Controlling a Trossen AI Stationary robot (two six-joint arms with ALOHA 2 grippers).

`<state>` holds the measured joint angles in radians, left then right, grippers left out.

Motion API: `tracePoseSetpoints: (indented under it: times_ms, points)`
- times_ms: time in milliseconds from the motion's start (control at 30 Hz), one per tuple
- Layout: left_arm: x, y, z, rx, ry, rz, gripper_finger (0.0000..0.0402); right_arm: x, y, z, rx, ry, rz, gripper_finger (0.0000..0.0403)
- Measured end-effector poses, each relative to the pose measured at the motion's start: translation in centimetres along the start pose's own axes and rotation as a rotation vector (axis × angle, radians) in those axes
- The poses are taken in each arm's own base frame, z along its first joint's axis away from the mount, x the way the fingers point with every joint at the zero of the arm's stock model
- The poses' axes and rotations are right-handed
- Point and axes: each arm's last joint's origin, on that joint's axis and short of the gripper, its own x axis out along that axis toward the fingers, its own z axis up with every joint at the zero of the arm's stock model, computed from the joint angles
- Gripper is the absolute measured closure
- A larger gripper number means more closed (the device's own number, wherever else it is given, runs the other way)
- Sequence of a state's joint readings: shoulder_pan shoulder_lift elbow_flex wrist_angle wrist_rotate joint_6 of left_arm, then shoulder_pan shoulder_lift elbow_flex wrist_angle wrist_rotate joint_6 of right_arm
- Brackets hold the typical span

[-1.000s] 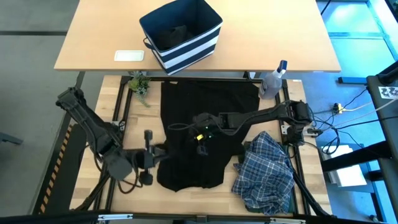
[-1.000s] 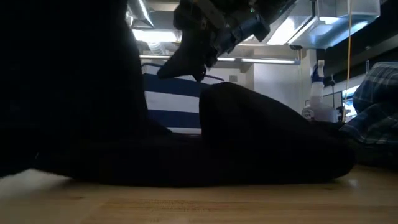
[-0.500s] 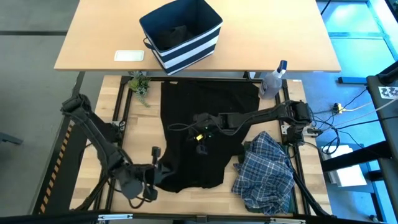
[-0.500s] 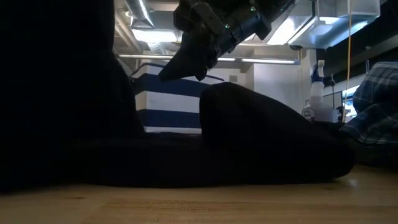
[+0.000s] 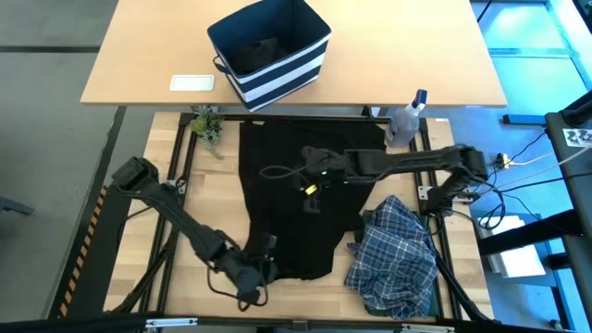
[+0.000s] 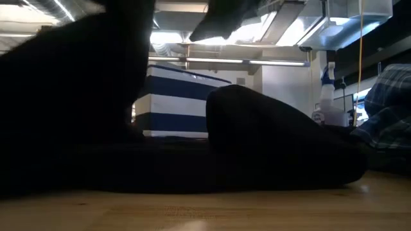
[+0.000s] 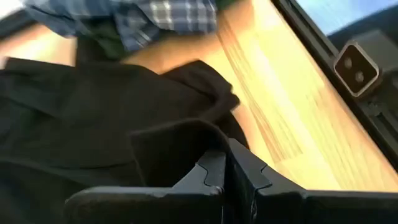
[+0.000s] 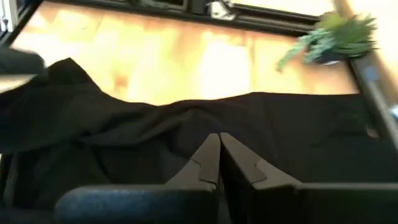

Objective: Fold Laundry from Bin
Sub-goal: Fold the black shirt

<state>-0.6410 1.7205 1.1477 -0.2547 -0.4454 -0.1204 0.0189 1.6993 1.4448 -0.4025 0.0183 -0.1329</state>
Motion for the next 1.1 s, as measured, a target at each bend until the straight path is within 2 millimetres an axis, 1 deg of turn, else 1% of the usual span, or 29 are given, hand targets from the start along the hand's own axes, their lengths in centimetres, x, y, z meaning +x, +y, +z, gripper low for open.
tracePoseSetpoints:
  times_ms: [133, 200, 267, 367, 467, 700, 800, 900, 1033, 1100]
  points:
    - [2.0, 0.9, -0.4, -0.028, 0.043, -0.066, 0.0401, -3.7, -0.4, 0.7, 0.002, -0.011, -0.074, 0.0391]
    - [2.5, 1.7, -0.5, -0.058, 0.052, -0.073, 0.0401, -4.8, -0.4, 0.8, 0.009, -0.016, -0.094, 0.0391]
    - [2.9, 2.7, -0.4, -0.101, 0.053, -0.079, 0.0397, -5.2, -0.5, 0.7, 0.020, -0.010, -0.095, 0.0391]
    - [3.5, 3.9, -0.2, -0.139, 0.054, -0.138, 0.0378, -5.4, -0.4, 0.4, 0.020, 0.030, -0.098, 0.0391]
    - [3.9, 5.1, -0.3, -0.166, 0.064, -0.165, 0.0348, -5.4, -0.4, 0.1, 0.021, 0.061, -0.099, 0.0391]
    - [4.5, 7.1, -0.4, -0.192, 0.073, -0.134, 0.0252, -5.4, -0.4, -0.1, 0.030, 0.074, -0.097, 0.0391]
    - [4.8, 7.3, -0.6, -0.181, 0.078, -0.130, 0.0212, -5.4, -0.4, -0.1, 0.029, 0.080, -0.096, 0.0391]
    - [5.4, 7.3, -0.8, -0.187, 0.083, -0.156, 0.0181, -5.4, -0.4, -0.1, 0.029, 0.081, -0.096, 0.0391]
    - [6.4, 7.0, -1.4, -0.182, 0.114, -0.198, 0.0153, -5.4, -0.4, -0.1, 0.029, 0.082, -0.096, 0.0391]
    - [6.4, 7.0, -1.6, -0.160, 0.134, -0.198, 0.0145, -5.4, -0.4, -0.2, 0.029, 0.086, -0.095, 0.0391]
